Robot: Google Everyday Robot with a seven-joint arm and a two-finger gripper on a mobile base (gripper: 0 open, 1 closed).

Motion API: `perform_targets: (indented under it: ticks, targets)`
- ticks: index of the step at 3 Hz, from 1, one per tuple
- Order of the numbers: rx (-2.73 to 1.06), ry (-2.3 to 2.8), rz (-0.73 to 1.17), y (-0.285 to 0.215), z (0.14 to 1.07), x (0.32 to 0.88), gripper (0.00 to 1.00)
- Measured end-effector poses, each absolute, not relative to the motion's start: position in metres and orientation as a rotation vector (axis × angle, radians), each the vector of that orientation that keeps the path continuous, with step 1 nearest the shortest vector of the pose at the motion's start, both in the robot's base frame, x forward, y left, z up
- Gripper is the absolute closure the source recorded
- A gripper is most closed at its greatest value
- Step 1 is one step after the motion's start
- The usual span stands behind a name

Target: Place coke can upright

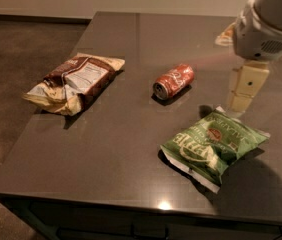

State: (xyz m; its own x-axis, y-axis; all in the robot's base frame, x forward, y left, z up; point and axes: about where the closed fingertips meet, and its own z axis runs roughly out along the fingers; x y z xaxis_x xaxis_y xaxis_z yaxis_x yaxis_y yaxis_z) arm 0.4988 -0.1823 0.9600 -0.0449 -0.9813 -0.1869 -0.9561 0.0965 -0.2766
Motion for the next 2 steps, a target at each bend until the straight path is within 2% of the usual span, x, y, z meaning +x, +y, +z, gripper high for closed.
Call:
perform_targets:
  ticks: [2]
  targets:
    - [-2.255, 1.758, -0.1, -0.123, 0.927, 0.552, 0.0]
